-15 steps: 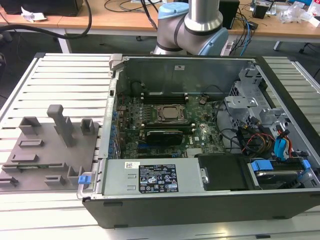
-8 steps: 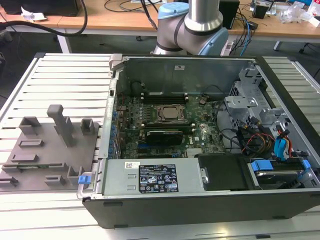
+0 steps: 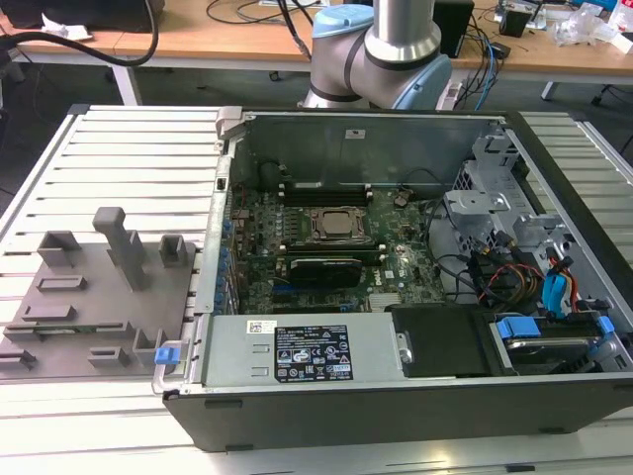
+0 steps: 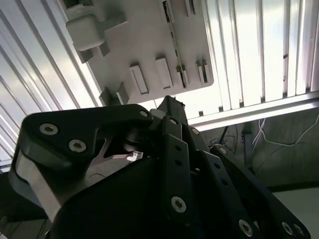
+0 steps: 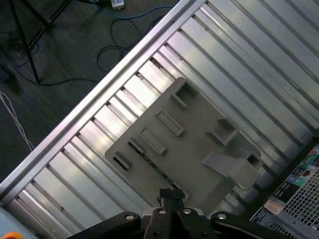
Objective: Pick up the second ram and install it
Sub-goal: 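Pick up the second ram and move it above second insertion slot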
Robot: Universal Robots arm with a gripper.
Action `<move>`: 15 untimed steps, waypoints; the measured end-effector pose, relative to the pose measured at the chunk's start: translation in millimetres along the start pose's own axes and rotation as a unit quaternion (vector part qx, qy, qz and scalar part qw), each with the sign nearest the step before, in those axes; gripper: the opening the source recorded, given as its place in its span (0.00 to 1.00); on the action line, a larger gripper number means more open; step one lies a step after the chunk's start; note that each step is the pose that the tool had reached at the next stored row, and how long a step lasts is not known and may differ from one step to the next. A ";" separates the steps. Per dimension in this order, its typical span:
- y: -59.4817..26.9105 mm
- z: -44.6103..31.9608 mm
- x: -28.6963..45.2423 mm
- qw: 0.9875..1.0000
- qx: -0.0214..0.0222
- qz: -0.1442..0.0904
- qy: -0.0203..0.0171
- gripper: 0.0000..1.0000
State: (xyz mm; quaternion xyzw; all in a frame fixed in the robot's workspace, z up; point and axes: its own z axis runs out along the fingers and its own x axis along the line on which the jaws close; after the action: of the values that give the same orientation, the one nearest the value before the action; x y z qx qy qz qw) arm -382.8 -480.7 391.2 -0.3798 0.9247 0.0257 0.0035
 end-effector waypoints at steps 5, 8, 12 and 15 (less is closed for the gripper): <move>0.0 0.0 0.0 1.000 -0.001 -0.028 0.001 0.11; 0.0 0.0 0.0 0.999 -0.001 -0.046 0.002 0.11; 0.0 0.0 0.0 0.997 -0.002 -0.077 0.003 0.11; 0.0 0.0 0.0 0.995 -0.003 -0.100 0.004 0.11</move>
State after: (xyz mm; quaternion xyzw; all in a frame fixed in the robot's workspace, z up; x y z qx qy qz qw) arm -382.8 -480.7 391.1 -0.4704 0.8821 0.0259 0.0009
